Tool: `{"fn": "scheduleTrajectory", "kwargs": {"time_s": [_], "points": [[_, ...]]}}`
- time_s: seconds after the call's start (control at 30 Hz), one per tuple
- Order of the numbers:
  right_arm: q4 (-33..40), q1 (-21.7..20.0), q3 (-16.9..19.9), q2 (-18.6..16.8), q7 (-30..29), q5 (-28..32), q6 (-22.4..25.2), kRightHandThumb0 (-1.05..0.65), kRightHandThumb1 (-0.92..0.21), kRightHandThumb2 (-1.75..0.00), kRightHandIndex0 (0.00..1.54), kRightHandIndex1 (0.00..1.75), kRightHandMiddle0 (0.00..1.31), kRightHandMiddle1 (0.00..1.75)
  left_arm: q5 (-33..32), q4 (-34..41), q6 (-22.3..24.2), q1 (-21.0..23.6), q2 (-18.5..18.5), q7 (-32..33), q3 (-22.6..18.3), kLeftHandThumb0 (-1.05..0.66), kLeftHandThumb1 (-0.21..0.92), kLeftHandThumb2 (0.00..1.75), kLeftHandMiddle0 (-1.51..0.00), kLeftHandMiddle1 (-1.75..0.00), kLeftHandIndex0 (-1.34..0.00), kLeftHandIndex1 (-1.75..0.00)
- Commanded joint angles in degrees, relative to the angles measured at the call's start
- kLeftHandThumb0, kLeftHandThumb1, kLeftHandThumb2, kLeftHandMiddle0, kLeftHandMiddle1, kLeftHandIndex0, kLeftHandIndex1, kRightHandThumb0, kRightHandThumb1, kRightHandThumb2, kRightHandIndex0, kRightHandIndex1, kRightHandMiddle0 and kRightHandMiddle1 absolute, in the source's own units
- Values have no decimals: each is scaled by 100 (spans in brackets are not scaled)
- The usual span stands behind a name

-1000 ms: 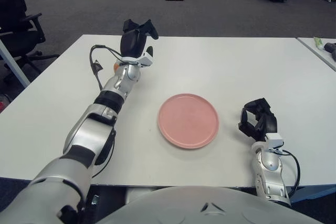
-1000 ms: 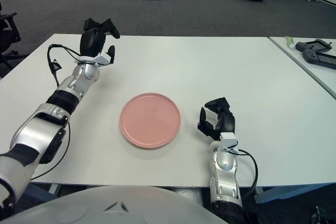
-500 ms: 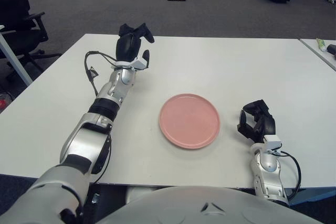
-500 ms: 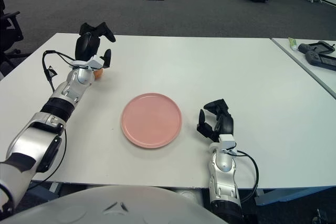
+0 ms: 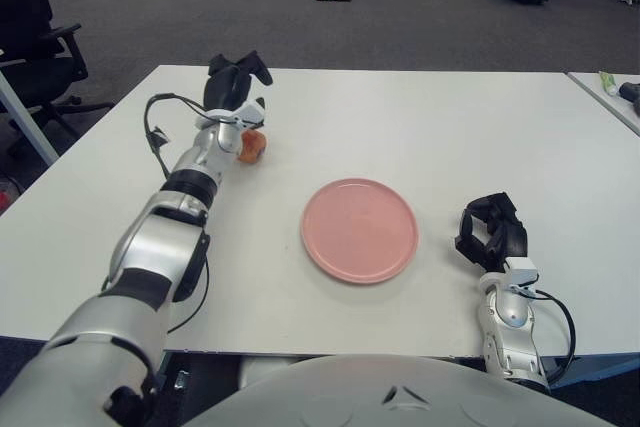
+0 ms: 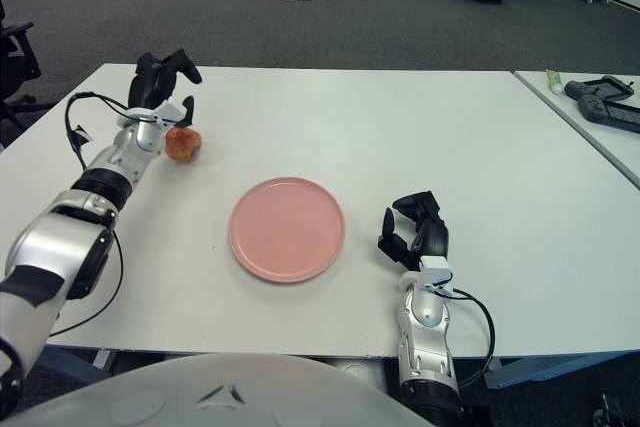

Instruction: Put the apple into the plate.

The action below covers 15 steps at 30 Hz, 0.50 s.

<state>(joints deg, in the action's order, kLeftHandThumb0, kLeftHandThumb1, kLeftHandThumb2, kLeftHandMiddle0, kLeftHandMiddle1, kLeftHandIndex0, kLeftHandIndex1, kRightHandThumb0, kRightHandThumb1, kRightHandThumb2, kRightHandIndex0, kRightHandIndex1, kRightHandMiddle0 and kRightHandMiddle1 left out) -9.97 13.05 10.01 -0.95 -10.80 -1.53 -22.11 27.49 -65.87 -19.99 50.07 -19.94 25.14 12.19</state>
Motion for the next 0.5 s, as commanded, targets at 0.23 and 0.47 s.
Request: {"fn": "scheduleTrajectory", "kwargs": {"time_s": [0.23,0.47], "points": [[-139,-269,46,-1,23,142,-5,-40,-59,-99,62,134,40,175,-133,-763,881,669,-98,-146,-132,-78,90,86,-1,-37,0,-54],[-402,-317,73,65,162,205,-249,-40,-58,-99,63,134,40,175,-329,-977,1208,751,-80,-362,-279,-85,92,103,0,-2,0,-4]]}}
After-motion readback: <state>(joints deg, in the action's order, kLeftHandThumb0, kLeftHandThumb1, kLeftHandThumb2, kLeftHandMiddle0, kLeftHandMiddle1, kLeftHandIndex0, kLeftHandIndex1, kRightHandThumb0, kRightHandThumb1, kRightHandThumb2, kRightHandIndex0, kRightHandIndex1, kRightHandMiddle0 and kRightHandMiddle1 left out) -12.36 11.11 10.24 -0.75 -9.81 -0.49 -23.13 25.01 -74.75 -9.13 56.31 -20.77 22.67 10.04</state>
